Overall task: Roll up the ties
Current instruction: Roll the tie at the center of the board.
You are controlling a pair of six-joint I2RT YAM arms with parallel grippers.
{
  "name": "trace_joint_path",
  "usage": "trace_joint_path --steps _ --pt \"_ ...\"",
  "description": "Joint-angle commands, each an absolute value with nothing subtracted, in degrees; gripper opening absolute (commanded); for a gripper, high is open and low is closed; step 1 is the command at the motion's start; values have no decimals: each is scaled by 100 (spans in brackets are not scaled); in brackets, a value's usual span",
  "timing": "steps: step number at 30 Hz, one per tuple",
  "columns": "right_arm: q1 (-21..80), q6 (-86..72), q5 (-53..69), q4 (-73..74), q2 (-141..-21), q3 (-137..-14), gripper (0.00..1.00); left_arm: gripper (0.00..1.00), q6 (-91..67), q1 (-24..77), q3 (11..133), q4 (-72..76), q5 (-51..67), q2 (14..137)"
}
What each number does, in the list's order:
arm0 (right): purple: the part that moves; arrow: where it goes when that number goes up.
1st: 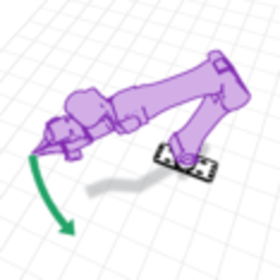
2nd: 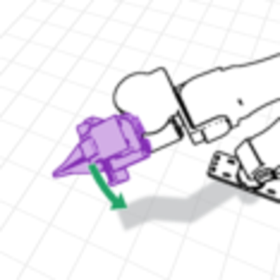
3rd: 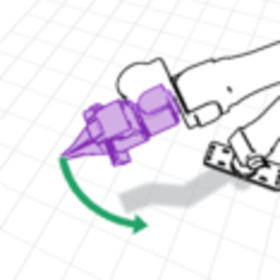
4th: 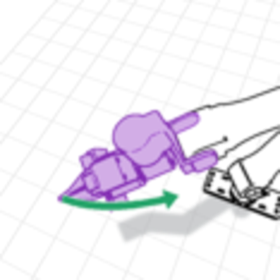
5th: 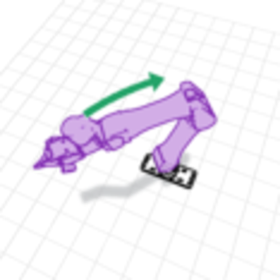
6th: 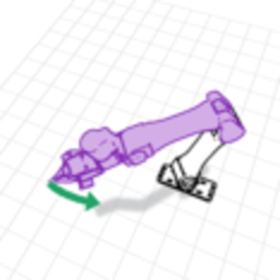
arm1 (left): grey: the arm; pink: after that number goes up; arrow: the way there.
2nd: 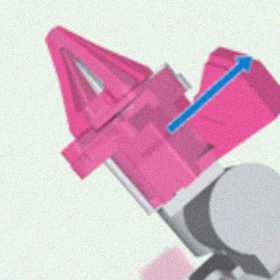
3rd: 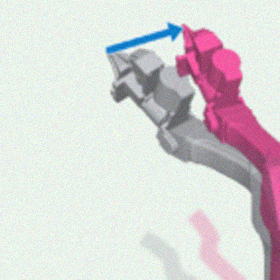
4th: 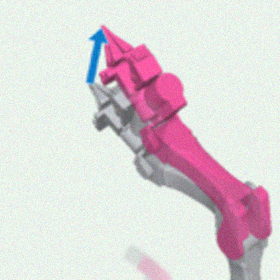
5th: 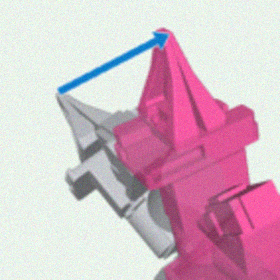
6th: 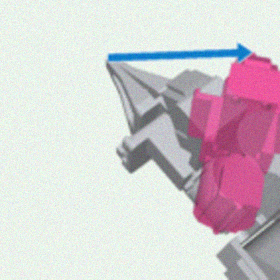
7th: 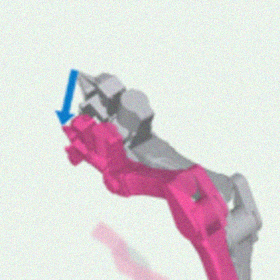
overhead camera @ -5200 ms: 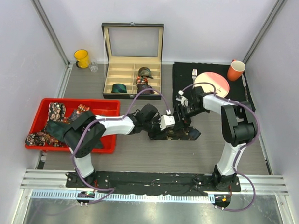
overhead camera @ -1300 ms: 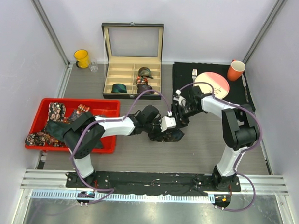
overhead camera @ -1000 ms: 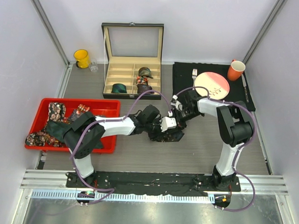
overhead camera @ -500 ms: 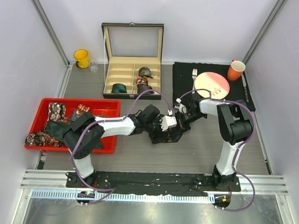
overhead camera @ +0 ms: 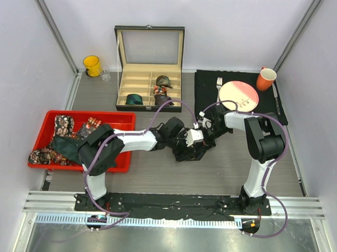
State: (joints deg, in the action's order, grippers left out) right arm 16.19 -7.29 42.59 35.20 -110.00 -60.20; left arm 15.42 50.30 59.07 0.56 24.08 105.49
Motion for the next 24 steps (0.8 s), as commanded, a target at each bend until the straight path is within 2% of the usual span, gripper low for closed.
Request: trace_joint_path --steps 1,2,4,5,7,8,9,10,12,13,14,16,22,24 --pt "1688 -378 2847 3251 -11320 -5959 1 67 1828 5142 6117 335 2496 10766" --pt "1688 -317 2882 3304 -11286 -6011 1 58 1880 5142 6117 134 2461 10793" --pt "1679 -255 2979 3427 -11215 -6073 1 47 2055 5150 6012 -113 2461 10758" --pt "1679 -229 3119 3558 -11119 -6143 1 35 2100 5150 5812 -253 2435 10732" --pt "1583 -255 3225 3760 -11022 -6231 2 23 2127 5150 5635 -351 2260 10635" --pt "1512 -255 3504 3849 -10978 -6327 5 15 2110 5142 5512 -482 2189 10609" --pt "1425 -264 3681 3928 -10882 -6372 9 12 2118 5150 5476 -570 2084 10600" --pt "1319 -255 3822 4094 -10794 -6398 22 8 2109 5142 5441 -632 2013 10608" --pt "1020 -229 4130 4227 -10540 -6372 34 5 2074 5159 5388 -782 1794 10678" --pt "941 -202 4218 4341 -10460 -6346 48 4 2074 5159 5388 -826 1749 10705" --pt "775 -176 4280 4411 -10415 -6285 52 4 2074 5159 5396 -878 1714 10722" --pt "677 -106 4333 4482 -10336 -6214 56 3 2083 5159 5431 -905 1661 10793" --pt "659 -518 4421 3764 -10774 -5784 57 3 2092 5150 5713 -1019 1661 10942" --pt "746 -668 4525 3517 -10924 -5704 62 3 2118 5159 5766 -1063 1652 10969"
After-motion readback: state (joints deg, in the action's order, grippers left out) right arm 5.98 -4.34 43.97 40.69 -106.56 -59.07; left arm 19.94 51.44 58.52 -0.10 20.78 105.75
